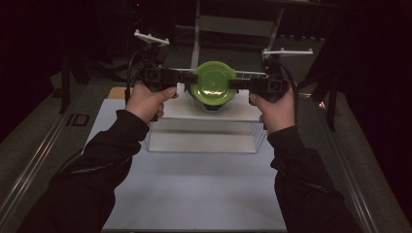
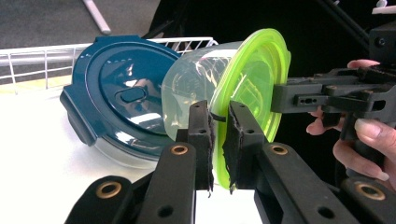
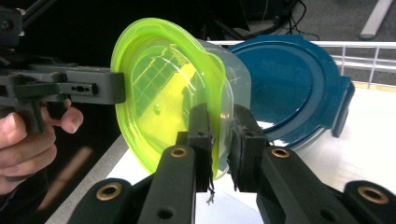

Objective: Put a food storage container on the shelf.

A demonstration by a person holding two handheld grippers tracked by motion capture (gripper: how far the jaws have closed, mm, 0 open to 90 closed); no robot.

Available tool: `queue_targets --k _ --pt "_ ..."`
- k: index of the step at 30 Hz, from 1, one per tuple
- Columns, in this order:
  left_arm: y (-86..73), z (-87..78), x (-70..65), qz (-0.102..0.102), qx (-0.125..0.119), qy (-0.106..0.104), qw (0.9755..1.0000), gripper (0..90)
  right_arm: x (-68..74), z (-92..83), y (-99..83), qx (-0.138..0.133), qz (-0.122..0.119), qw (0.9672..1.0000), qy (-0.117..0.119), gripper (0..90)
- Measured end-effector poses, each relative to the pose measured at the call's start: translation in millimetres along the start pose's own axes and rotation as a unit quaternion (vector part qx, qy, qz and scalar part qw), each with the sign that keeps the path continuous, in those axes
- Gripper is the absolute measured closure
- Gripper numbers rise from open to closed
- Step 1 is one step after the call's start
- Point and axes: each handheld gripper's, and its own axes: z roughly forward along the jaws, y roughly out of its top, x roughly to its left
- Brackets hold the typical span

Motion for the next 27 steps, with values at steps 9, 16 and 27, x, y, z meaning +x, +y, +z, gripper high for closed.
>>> queue_targets --k 9,16,27 --pt "10.7 11.0 9.0 -0.017 0.003 0.011 0.9998 79.4 -11.6 9.1 12.5 0.012 0.023 0.9997 0.003 80.1" --pt "10.7 14.1 14.4 -0.029 -0.008 0.001 0.9995 77.8 -14.8 12.1 20.5 0.020 0.037 0.9991 0.002 78.4" --pt "12.3 27.0 16.0 -0.037 -0.020 0.015 0.9990 69.9 -19.1 18.9 28.9 0.015 0.054 0.9984 -0.005 66.7"
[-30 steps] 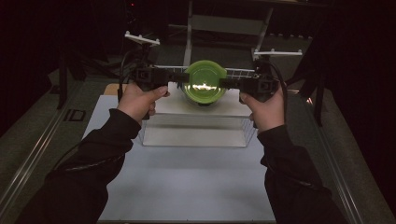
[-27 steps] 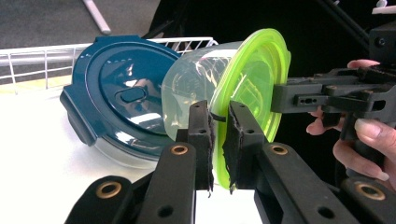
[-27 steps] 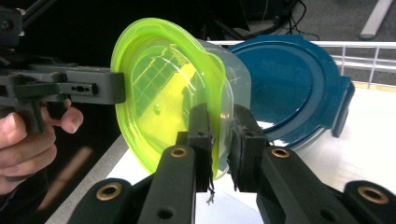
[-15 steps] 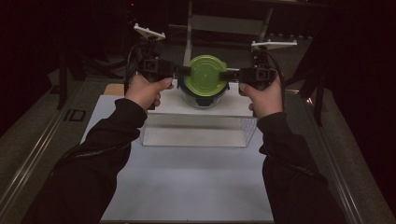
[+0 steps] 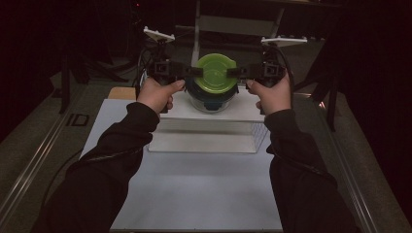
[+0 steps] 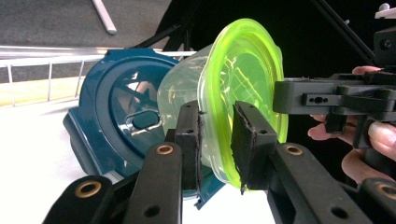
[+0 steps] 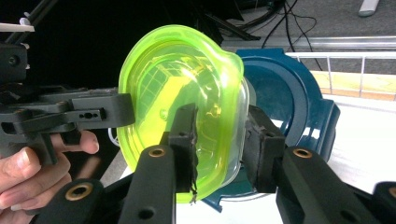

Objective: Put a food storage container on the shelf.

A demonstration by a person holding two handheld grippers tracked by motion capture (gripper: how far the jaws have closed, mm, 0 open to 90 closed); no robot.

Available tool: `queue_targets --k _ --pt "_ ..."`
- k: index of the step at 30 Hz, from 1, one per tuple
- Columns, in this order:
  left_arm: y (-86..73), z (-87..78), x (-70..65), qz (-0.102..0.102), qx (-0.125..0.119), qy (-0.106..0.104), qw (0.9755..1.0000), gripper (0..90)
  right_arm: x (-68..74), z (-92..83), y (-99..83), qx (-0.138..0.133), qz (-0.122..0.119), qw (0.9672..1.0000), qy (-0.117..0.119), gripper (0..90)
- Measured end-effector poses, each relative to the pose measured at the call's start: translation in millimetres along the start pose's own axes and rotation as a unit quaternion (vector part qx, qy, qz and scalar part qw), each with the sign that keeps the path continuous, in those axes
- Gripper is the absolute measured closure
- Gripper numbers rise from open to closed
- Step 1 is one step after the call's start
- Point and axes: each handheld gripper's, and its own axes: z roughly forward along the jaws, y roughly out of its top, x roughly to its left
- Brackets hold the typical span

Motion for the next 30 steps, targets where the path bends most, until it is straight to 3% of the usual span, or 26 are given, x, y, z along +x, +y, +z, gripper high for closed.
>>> queue_targets --k 11,19,21,25,27,29,30 --pt "-0.6 7.5 2.8 -0.007 -0.001 0.013 0.9999 57.1 -4.7 9.3 6.2 0.002 0.005 0.9999 -0.014 57.9" --pt "1.3 9.3 3.0 -0.001 -0.012 0.026 0.9996 39.5 -7.3 9.5 9.5 -0.010 -0.001 0.9999 -0.011 45.8" --pt "1.0 8.5 3.8 -0.001 -0.016 0.020 0.9997 38.1 -7.2 8.4 9.5 -0.014 -0.005 0.9998 -0.012 43.4" --pt "-2.3 3.1 5.5 0.019 -0.031 -0.001 0.9993 31.1 -3.5 5.3 8.2 -0.021 -0.021 0.9995 -0.014 35.3" --pt "-4.6 -0.7 4.2 0.031 -0.037 -0.009 0.9988 30.4 -2.4 3.6 6.6 -0.017 -0.032 0.9993 -0.006 28.1" --pt "-5.9 -2.8 3.8 0.038 -0.040 -0.020 0.9983 21.2 -2.2 2.6 5.4 -0.018 -0.037 0.9992 0.001 24.7" --pt "-8.0 -6.9 3.0 0.050 -0.044 -0.026 0.9975 21.2 -2.1 1.2 4.0 -0.017 -0.042 0.9989 0.008 21.8"
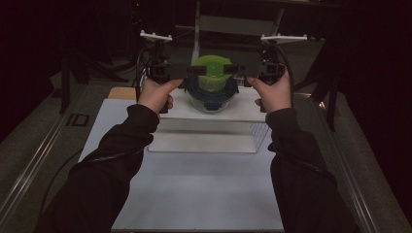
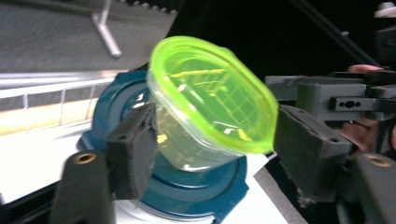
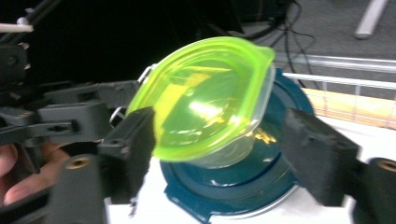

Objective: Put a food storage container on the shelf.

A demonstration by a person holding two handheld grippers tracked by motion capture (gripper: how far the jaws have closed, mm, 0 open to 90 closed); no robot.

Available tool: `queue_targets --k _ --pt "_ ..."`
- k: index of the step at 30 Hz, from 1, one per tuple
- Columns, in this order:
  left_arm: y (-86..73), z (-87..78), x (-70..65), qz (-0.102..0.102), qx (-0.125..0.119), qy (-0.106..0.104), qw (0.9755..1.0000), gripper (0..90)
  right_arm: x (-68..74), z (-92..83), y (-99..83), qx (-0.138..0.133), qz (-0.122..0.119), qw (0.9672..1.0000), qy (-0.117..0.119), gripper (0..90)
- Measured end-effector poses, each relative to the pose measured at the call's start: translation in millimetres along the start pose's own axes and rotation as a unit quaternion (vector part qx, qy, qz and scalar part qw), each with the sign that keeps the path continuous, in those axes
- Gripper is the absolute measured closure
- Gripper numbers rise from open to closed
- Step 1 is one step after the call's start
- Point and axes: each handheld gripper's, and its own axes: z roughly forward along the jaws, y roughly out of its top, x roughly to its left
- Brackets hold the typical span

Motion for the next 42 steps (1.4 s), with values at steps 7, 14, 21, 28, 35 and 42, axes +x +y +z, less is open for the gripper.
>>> queue_targets --k 7,14,21,28,35,42 --pt "-12.7 -12.2 -8.0 0.041 -0.014 -0.021 0.9988 0.0 3.1 -7.5 -12.7 -0.006 -0.028 0.9996 -0.008 18.8" --pt "-37.6 -23.9 -14.3 0.071 -0.036 -0.023 0.9965 0.0 6.3 -12.3 -28.2 -0.009 -0.046 0.9989 -0.011 18.0" --pt "-65.0 -32.7 -16.2 0.097 -0.033 -0.022 0.9946 0.0 4.6 -16.7 -50.3 -0.011 -0.056 0.9984 0.003 16.8" --pt "-94.4 -36.1 -18.7 0.120 -0.025 -0.027 0.9921 0.0 -2.2 -14.7 -84.4 -0.007 -0.055 0.9982 0.022 16.9" --pt "-124.9 -38.9 -23.4 0.139 -0.007 -0.029 0.9898 0.0 -9.5 -14.8 -114.5 -0.009 -0.065 0.9977 0.019 16.8" --pt "-159.5 -36.2 -22.3 0.146 0.011 -0.032 0.9886 0.0 -19.8 -10.8 -152.7 -0.003 -0.077 0.9969 0.016 16.7"
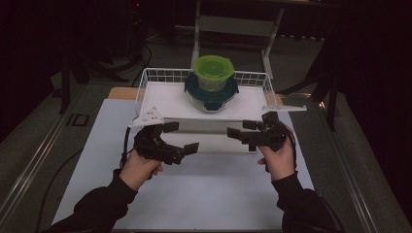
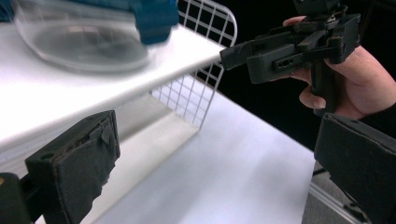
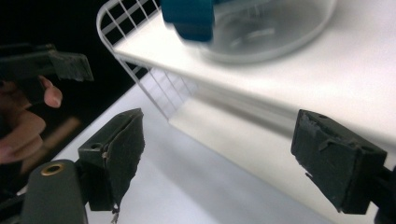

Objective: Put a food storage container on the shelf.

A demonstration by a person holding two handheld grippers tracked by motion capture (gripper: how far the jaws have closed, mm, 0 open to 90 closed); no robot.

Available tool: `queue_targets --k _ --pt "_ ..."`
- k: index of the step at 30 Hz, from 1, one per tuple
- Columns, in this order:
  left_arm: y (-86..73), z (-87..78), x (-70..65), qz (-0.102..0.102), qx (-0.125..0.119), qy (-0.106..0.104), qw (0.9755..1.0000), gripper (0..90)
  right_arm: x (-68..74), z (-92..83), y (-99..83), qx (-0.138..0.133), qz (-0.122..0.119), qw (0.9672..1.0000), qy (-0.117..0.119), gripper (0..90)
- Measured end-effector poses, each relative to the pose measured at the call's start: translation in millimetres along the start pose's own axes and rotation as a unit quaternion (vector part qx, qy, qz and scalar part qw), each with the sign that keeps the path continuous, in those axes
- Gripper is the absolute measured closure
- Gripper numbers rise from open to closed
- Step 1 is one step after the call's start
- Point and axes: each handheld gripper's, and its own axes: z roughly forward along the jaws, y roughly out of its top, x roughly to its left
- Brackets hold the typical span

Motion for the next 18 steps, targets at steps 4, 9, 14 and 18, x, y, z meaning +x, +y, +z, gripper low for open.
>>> queue_targets --k 4,9,14,18 --pt "-15.6 4.3 -3.6 0.006 0.015 -0.002 0.9999 0.0 -4.4 2.0 -19.5 0.004 0.001 1.0000 0.003 16.6" --pt "-29.5 8.7 -7.1 0.012 0.026 -0.004 0.9996 0.0 -8.5 3.6 -34.7 0.005 0.005 1.0000 0.004 16.5" --pt "-52.9 15.0 -5.9 0.025 0.041 -0.002 0.9989 0.0 -13.5 7.4 -60.1 0.002 0.012 0.9999 0.010 15.5" --pt "-67.9 17.0 -3.8 0.014 0.046 -0.005 0.9988 0.0 -16.5 9.2 -75.8 0.002 0.011 0.9999 0.008 15.0"
